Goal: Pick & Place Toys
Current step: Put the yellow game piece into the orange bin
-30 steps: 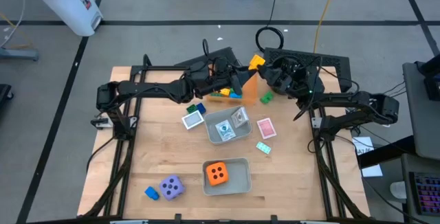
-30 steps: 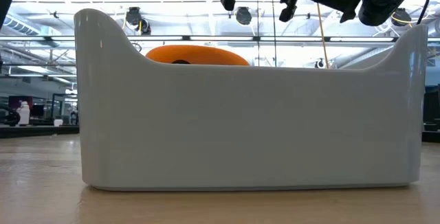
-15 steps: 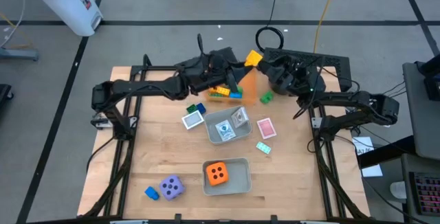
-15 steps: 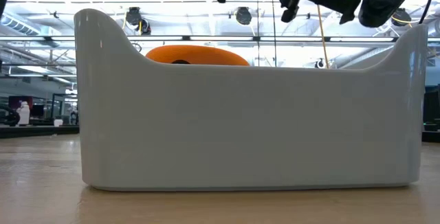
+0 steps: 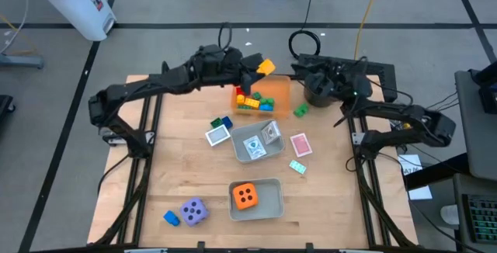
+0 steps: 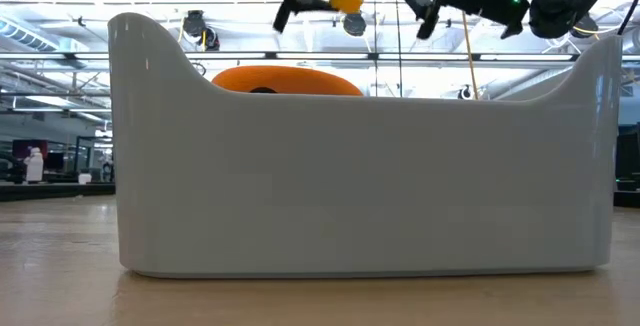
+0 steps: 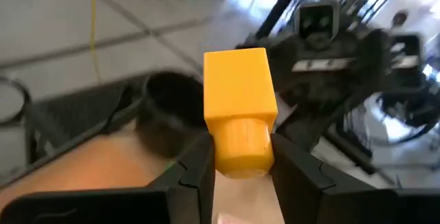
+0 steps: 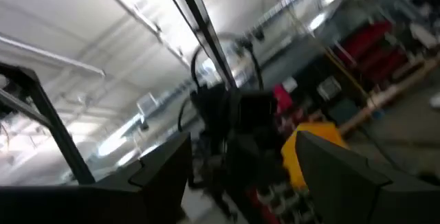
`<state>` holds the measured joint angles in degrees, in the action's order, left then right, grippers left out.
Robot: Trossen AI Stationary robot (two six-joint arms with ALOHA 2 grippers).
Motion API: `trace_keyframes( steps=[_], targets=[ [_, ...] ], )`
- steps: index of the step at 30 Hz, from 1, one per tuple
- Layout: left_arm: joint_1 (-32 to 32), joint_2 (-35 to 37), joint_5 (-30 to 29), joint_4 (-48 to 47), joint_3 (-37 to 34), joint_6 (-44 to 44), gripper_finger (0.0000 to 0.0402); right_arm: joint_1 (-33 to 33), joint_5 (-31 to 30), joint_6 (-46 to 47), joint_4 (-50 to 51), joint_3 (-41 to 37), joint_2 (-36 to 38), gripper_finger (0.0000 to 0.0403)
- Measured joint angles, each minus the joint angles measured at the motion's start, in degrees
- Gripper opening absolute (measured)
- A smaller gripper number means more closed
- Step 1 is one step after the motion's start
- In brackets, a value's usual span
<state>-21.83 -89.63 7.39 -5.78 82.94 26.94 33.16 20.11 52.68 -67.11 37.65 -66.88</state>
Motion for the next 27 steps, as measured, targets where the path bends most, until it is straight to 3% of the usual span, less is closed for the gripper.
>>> trace_keyframes(
  steps=[6, 14, 27],
  targets=[
    [-5.44, -2.06, 5.49, -9.38, 0.01, -2.62, 0.0113, 1.01, 8.32, -2.31, 11.88, 0.0, 1.53, 0.0254],
    [-10.8, -5.93, 10.02, -19.72, 2.76, -7.14, 0.0112, 0.99, 9.94, -7.17, 17.57, 0.0, 2.02, 0.0254],
    [-14.87, -26.2, 10.3, -50.83, 34.36, -24.5, 0.0112, 0.99, 9.82, -10.01, 23.64, 0.0, 2.02, 0.0254]
  ],
)
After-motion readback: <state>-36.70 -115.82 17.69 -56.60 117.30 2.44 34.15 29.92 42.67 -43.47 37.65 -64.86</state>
